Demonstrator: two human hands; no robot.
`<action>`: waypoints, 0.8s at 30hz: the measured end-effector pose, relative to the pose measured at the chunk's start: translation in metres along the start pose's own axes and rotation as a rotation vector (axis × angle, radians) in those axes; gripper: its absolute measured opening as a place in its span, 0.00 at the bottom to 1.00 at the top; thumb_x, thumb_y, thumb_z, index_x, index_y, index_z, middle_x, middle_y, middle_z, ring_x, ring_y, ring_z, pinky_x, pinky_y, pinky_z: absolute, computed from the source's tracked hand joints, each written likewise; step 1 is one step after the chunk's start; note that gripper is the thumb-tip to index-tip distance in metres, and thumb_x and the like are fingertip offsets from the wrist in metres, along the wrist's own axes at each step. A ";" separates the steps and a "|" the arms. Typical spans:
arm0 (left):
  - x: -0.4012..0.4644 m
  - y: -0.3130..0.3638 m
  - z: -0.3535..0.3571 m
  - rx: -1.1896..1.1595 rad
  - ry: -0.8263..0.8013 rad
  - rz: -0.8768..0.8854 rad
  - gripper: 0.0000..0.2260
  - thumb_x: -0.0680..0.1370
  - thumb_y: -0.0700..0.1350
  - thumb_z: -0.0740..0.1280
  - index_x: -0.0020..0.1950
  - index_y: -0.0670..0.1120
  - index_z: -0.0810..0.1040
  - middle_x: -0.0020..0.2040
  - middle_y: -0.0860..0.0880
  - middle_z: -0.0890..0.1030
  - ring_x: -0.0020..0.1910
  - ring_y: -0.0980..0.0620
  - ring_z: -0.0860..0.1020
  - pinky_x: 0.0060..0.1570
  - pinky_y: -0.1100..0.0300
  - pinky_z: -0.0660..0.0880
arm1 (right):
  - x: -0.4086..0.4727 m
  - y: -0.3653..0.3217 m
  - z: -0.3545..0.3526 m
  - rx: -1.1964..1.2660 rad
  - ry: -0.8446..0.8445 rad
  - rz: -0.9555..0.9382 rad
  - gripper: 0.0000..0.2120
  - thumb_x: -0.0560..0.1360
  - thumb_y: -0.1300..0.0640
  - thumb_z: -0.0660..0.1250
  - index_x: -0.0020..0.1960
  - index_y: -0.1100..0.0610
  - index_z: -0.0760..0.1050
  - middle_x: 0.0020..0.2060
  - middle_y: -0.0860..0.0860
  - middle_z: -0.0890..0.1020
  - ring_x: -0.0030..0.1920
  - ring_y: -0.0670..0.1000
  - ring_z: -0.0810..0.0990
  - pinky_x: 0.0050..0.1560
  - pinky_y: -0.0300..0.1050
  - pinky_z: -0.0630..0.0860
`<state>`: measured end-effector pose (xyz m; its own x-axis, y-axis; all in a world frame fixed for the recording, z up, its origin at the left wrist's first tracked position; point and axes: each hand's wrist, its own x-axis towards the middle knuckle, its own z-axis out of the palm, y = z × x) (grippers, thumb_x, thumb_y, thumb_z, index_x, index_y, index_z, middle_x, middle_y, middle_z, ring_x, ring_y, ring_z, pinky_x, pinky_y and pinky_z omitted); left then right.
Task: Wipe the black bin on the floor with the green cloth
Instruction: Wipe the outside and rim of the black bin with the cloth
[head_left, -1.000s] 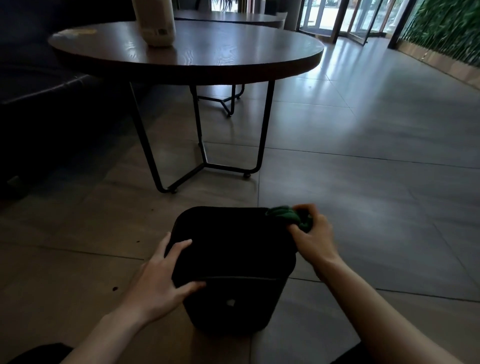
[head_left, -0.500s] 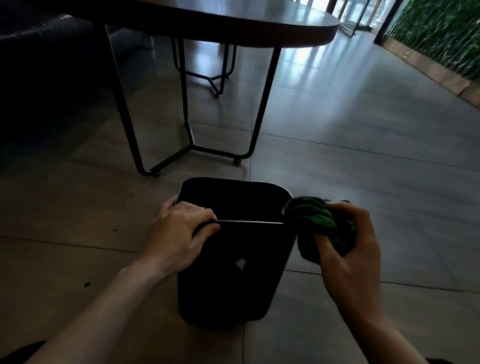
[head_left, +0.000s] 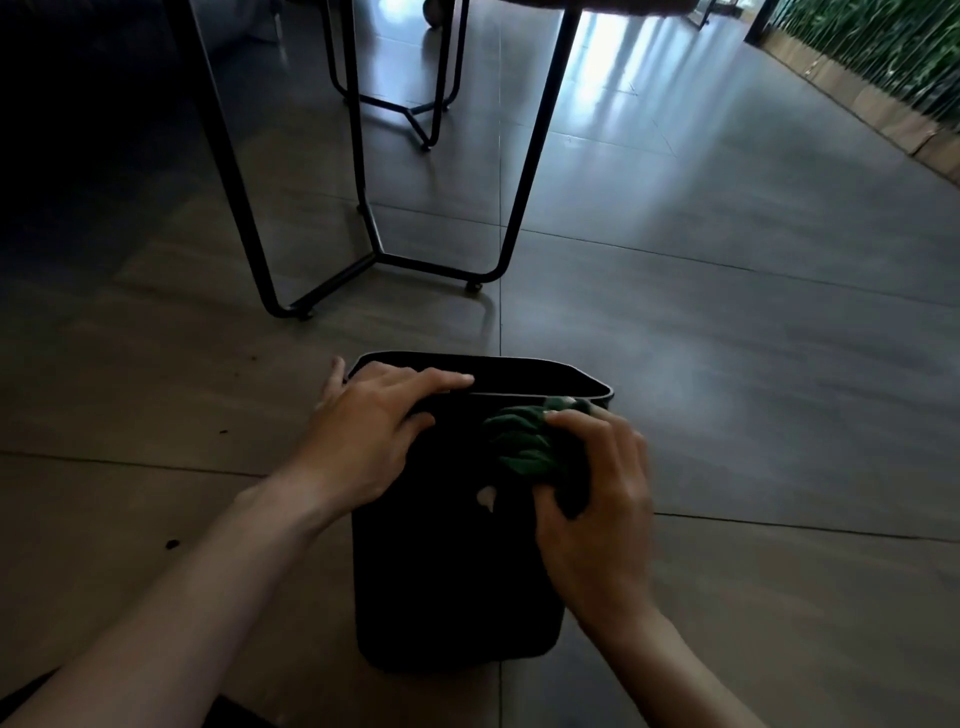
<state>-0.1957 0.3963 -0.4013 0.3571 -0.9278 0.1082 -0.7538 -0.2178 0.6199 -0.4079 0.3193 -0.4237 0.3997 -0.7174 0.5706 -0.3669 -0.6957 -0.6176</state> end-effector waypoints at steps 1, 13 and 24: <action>0.000 0.001 0.001 0.028 -0.021 0.010 0.23 0.81 0.43 0.65 0.71 0.66 0.71 0.64 0.62 0.78 0.72 0.58 0.66 0.78 0.33 0.46 | -0.001 0.000 0.008 -0.078 0.002 -0.050 0.22 0.69 0.56 0.67 0.63 0.48 0.74 0.63 0.50 0.78 0.66 0.58 0.75 0.66 0.57 0.72; 0.003 -0.001 0.004 0.075 -0.054 0.010 0.33 0.74 0.37 0.71 0.71 0.67 0.68 0.68 0.61 0.74 0.77 0.57 0.60 0.78 0.33 0.40 | -0.137 0.062 0.061 -0.549 -0.584 -0.804 0.14 0.84 0.43 0.58 0.68 0.38 0.73 0.81 0.55 0.62 0.81 0.66 0.57 0.74 0.64 0.68; 0.012 0.005 0.007 0.048 -0.021 0.028 0.32 0.73 0.34 0.66 0.67 0.66 0.70 0.69 0.59 0.75 0.79 0.55 0.59 0.78 0.34 0.39 | 0.012 0.051 0.047 -0.356 -0.079 -0.519 0.09 0.84 0.52 0.64 0.63 0.48 0.77 0.76 0.56 0.68 0.75 0.65 0.66 0.76 0.61 0.62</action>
<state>-0.1997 0.3820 -0.4025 0.3246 -0.9396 0.1086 -0.7891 -0.2057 0.5789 -0.3821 0.2769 -0.4734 0.6565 -0.2874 0.6975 -0.3597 -0.9320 -0.0455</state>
